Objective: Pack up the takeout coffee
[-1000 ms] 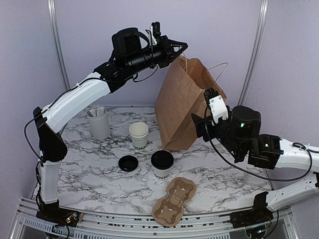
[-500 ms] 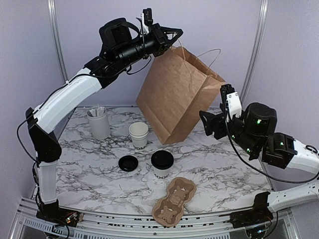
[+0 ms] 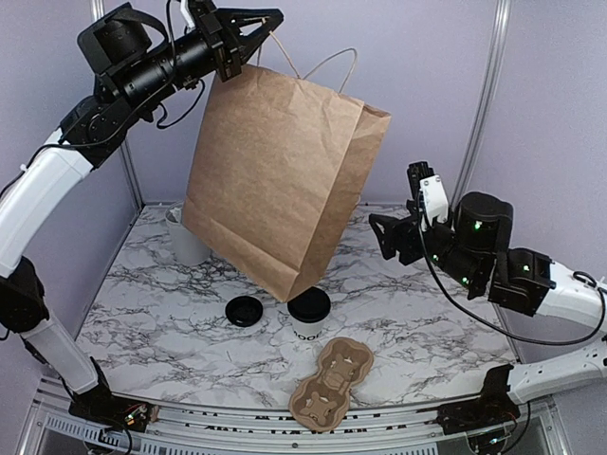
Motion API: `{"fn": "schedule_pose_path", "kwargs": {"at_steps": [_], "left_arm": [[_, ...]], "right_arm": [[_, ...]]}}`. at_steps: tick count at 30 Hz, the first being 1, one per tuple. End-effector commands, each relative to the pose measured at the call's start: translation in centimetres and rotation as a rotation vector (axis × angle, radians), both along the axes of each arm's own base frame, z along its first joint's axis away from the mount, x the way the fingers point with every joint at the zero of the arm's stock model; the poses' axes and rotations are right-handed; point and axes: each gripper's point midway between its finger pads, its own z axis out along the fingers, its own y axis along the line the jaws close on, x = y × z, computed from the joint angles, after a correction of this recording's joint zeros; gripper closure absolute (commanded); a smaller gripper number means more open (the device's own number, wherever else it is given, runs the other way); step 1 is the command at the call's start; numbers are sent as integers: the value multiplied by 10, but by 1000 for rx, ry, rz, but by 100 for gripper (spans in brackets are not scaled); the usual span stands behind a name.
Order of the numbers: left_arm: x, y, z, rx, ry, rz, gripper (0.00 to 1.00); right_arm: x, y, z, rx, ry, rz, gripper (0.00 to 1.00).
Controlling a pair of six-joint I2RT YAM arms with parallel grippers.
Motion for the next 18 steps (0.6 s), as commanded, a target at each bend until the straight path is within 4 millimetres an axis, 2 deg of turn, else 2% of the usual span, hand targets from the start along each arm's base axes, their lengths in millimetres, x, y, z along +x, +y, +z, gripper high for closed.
{"fn": "schedule_pose_path", "kwargs": {"at_steps": [1,12,14,18], "left_arm": [[-19,15,-14,39,25,-16,100],[-62,54,-60,82,153,-84,100],[-69,64,-71,100,178,-76,100],[-73,72,-108,155,251,-63,100]], "right_arm": [[5,11,17,43,-4,23,14],[16,35,12,14,11,59,13],[18,39,10,11,17,64,13],[22,47,7,-1,27,76,13]]}}
